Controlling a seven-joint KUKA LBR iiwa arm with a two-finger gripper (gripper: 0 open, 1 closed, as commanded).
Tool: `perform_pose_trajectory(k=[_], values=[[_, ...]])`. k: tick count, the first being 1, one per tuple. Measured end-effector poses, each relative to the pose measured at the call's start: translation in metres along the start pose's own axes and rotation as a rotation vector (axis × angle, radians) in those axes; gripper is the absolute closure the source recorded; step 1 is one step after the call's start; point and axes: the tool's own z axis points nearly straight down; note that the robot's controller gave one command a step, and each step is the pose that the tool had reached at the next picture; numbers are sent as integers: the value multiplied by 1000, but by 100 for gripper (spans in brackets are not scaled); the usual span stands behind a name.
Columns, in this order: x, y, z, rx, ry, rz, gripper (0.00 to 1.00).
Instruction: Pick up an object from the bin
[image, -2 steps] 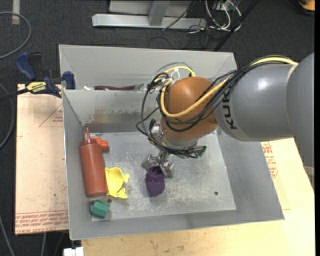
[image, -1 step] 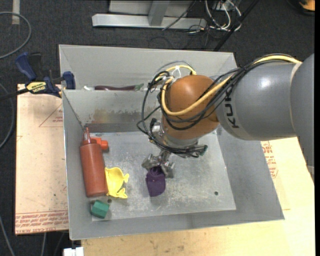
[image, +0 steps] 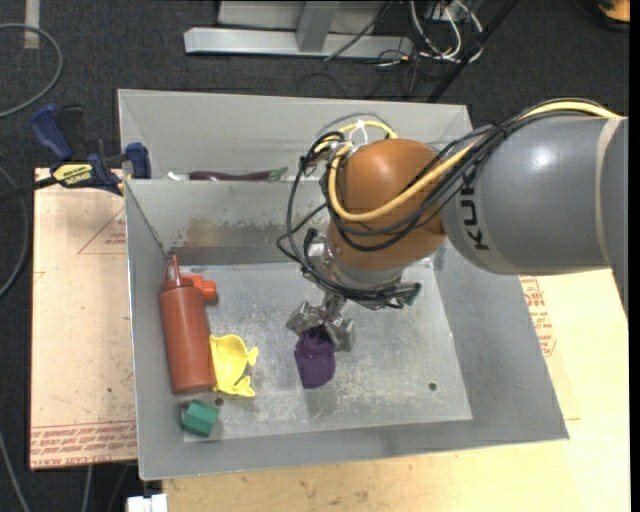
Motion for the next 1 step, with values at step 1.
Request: perform_pose_trajectory(k=[1], values=[[-1,-2,-18,7,-5,0,100]])
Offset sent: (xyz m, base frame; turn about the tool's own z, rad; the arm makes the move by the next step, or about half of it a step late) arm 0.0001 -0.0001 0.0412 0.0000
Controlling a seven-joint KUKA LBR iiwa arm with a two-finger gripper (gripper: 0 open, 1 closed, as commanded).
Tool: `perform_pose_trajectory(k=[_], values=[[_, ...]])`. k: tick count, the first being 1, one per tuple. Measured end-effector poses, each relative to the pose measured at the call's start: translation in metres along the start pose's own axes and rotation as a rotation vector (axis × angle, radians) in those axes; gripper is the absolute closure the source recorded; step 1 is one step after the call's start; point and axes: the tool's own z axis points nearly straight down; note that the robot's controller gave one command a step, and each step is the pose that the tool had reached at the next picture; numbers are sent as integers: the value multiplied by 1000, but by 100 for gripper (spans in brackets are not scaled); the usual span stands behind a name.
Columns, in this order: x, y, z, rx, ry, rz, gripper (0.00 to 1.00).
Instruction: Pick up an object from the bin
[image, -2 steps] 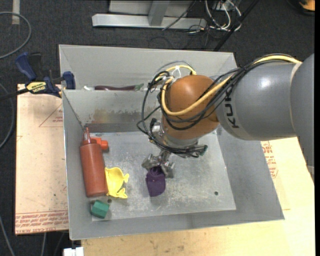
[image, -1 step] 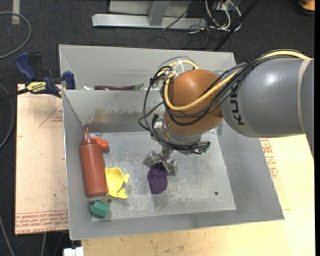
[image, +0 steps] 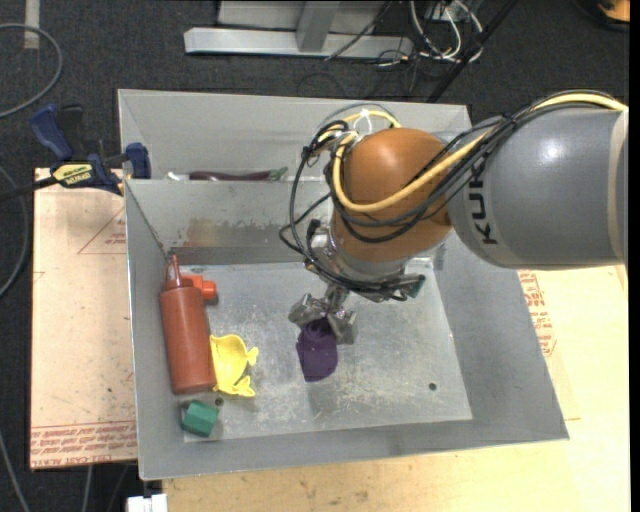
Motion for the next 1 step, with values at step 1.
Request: perform_pose_trajectory(k=[1], values=[[-1,0,-9,2,-2,1,100]])
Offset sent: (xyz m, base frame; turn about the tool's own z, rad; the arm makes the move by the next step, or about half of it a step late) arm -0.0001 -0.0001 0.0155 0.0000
